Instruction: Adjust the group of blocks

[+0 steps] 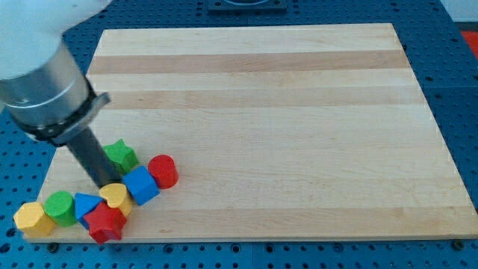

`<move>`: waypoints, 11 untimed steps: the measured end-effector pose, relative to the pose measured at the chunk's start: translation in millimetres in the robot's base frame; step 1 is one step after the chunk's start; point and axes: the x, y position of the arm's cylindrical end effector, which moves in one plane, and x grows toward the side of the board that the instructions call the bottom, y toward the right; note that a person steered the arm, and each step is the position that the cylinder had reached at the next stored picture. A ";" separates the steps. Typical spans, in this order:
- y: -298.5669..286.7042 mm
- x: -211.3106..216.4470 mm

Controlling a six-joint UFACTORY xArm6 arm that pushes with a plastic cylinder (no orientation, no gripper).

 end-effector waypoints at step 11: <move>3.3 10.0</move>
